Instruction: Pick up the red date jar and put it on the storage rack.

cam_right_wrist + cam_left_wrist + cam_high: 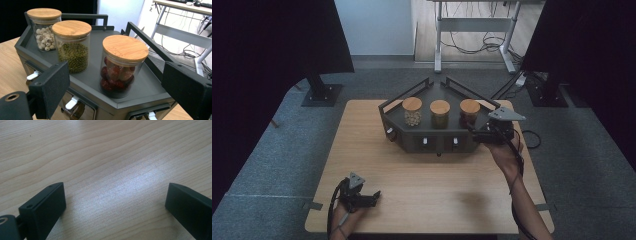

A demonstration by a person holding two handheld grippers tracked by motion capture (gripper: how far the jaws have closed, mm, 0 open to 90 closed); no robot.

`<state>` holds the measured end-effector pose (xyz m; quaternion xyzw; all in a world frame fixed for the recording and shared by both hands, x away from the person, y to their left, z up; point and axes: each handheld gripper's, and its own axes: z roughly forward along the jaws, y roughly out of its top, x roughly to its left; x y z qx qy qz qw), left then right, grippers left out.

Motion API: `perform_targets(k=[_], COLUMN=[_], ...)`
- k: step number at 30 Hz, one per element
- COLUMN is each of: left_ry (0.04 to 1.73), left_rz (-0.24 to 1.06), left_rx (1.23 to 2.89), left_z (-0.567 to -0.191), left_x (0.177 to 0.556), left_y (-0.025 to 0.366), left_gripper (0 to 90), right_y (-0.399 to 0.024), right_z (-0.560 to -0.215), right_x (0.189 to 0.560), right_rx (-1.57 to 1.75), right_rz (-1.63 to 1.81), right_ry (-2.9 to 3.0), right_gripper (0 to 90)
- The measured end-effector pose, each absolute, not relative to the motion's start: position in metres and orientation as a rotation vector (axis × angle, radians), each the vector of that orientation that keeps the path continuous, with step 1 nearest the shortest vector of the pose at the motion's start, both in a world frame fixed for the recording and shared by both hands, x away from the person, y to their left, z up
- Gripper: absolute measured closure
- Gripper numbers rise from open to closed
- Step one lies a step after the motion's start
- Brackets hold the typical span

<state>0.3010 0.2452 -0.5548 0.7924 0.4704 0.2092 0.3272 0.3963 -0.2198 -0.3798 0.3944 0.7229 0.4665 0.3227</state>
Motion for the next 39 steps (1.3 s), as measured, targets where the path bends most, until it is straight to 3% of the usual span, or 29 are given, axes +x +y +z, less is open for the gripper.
perform_targets(k=[39], left_ry=[1.233], left_rz=[0.545], left_rx=[2.075], left_z=[-0.555], left_x=[0.301], left_y=[0.245], left_gripper=[2.9], right_y=[-0.224], right_z=[-0.398], right_x=[0.356], right_rx=[1.000], right_rz=[1.230], right_ry=[1.910], right_gripper=[8.5])
